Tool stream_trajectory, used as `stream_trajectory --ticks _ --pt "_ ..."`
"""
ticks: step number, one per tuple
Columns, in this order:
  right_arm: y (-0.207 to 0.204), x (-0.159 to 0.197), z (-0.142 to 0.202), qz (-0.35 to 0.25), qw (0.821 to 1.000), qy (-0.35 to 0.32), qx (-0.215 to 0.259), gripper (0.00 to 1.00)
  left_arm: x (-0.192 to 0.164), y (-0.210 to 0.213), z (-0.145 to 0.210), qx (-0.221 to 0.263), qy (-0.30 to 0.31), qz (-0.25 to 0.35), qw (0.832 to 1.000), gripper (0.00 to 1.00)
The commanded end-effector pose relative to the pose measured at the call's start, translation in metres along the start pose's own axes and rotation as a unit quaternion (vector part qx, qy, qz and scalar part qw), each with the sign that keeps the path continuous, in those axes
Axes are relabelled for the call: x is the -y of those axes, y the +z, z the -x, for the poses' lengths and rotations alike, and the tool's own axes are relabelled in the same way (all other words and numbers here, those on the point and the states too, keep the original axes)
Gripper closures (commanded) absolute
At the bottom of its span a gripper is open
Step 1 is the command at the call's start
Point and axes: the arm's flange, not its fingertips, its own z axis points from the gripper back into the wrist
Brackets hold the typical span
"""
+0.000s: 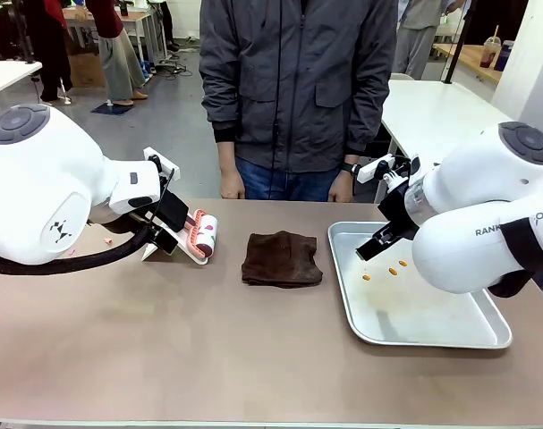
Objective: Clean the surface of the table.
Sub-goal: Hold the Lint Roller with your left hand and the towel with your right hand.
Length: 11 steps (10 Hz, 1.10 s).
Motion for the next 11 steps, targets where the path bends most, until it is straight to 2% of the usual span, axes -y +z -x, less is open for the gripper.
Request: stream_trajectory --ticks 1,11 --pt "0.0001 0.0001 -0.0001 0.0 1.0 0.0 0.0 0.0 0.0001 0.0 0.0 0.0 0.0 0.0 1.0 0.0" --pt "0.0 0.0 0.0 0.0 1.0 0.0 0.0 0.0 0.0 0.0 0.0 0.0 0.0 0.0 1.0 0.0"
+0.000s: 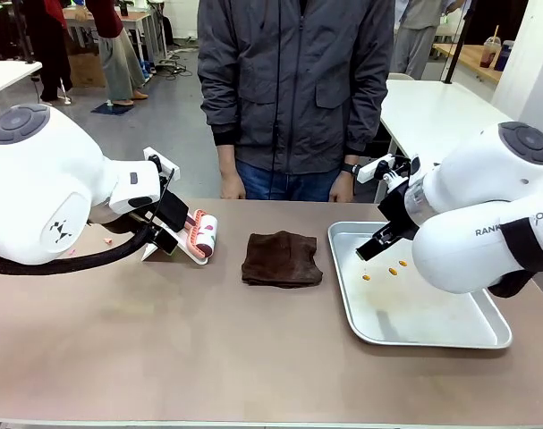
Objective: Clean the surface of the table.
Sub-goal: Hold the Lint Roller with your left hand and the towel with your right hand.
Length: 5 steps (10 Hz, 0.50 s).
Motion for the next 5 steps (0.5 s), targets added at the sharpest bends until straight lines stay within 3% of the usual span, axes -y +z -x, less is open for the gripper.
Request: stream_trajectory --ticks 1,3,5 --pt "0.01 -0.002 0.001 -0.009 1.0 0.011 -0.012 0.0 0.0 0.008 0.001 -0.009 -0.012 0.005 1.0 0.0" --pt "0.046 0.0 0.001 -0.063 0.998 -0.024 -0.004 0.0 -0.003 0.035 -0.002 -0.023 0.022 0.044 0.998 0.0" --pt "0.084 0.004 0.007 -0.132 0.987 -0.089 -0.02 0.0 -0.012 0.072 -0.002 -0.045 0.096 0.097 0.99 0.0"
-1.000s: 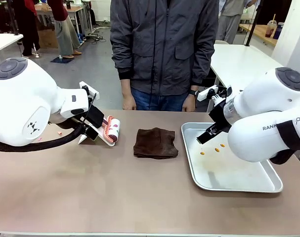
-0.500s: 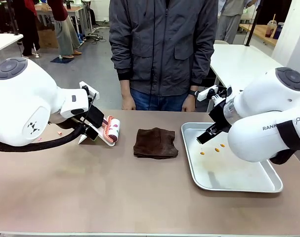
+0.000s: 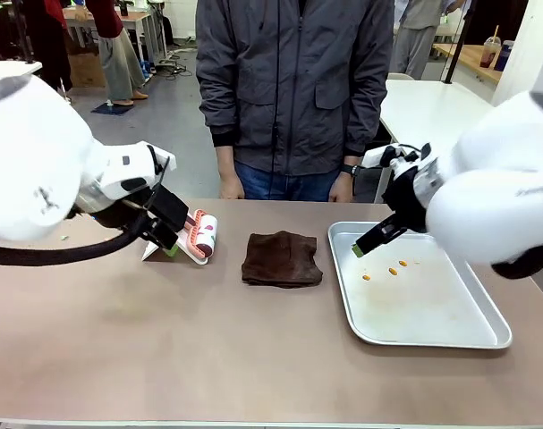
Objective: Clean the surface of the table.
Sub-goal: Hold the Lint Roller with your left hand and the towel with your right hand.
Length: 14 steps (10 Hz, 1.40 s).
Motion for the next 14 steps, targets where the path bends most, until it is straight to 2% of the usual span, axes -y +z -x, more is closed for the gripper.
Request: stream_trajectory --ticks 1,2,3,4,6,8,9,12,13,14 --pt "0.053 0.018 0.021 -0.073 0.995 -0.074 -0.005 0.0 -0.021 0.052 0.007 0.001 0.061 0.051 0.997 0.0" --pt "0.072 0.024 0.031 -0.104 0.988 -0.114 0.015 0.0 -0.03 0.073 0.015 0.019 0.062 0.096 0.993 0.0" --pt "0.092 0.032 0.045 -0.158 0.978 -0.13 0.042 0.0 -0.044 0.094 0.022 0.048 0.07 0.18 0.98 0.0" --pt "0.11 0.044 0.06 -0.183 0.964 -0.175 0.077 0.0 -0.061 0.11 0.027 0.055 0.085 0.246 0.964 0.0" --pt "0.142 0.084 0.097 -0.258 0.913 -0.289 0.131 0.0 -0.118 0.138 0.047 0.104 0.163 0.316 0.929 0.0" --pt "0.164 0.122 0.133 -0.288 0.872 -0.351 0.182 0.0 -0.181 0.159 0.081 0.169 0.227 0.354 0.891 0.0" --pt "0.174 0.144 0.153 -0.324 0.853 -0.346 0.219 0.0 -0.212 0.165 0.1 0.207 0.245 0.365 0.874 0.0" --pt "0.175 0.168 0.18 -0.333 0.814 -0.393 0.268 0.0 -0.253 0.161 0.096 0.23 0.295 0.383 0.844 0.0" --pt "0.173 0.179 0.187 -0.326 0.811 -0.405 0.267 0.0 -0.241 0.154 0.115 0.245 0.314 0.37 0.839 0.0" --pt "0.204 0.196 0.161 -0.324 0.819 -0.397 0.256 0.0 -0.214 0.146 0.138 0.261 0.334 0.297 0.855 0.0"
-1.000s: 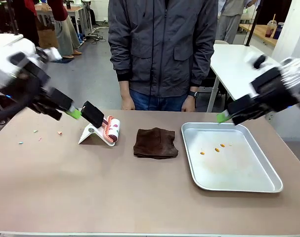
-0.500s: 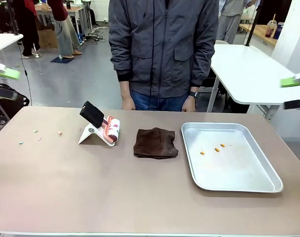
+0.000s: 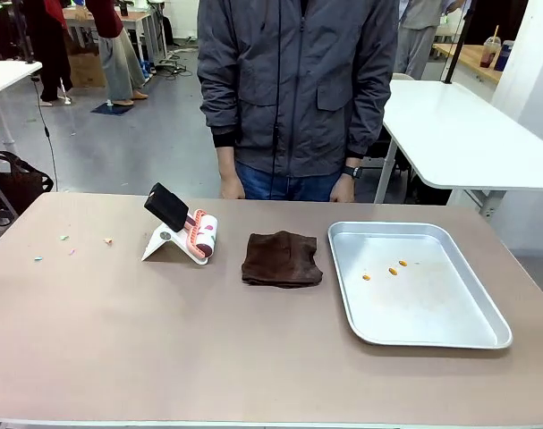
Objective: Clean the surface of the table.
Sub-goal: Hold the Lint Roller with your left hand and the towel with your right hand.
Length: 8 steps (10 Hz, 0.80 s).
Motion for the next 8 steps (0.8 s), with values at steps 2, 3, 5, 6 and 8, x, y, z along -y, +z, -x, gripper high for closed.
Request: stream_trajectory --ticks 2,3,5,6,8 --pt "-0.007 -0.016 0.0 0.002 1.0 0.016 -0.008 0.0 0.009 0.003 -0.01 -0.017 -0.004 0.024 1.0 0.0" --pt "-0.007 -0.016 0.0 0.002 1.0 0.016 -0.008 0.0 0.009 0.003 -0.01 -0.017 -0.004 0.024 1.0 0.0" --pt "-0.011 -0.018 0.01 0.053 0.998 0.028 -0.001 0.0 0.01 -0.004 0.008 -0.018 -0.02 -0.009 1.0 0.0" --pt "-0.018 -0.029 0.018 0.063 0.997 0.053 0.006 0.0 0.022 -0.013 0.008 -0.056 -0.071 -0.011 0.996 0.0" --pt "-0.046 -0.054 0.036 0.127 0.986 0.106 0.007 0.0 0.043 -0.029 0.006 -0.088 -0.091 -0.031 0.991 0.0"
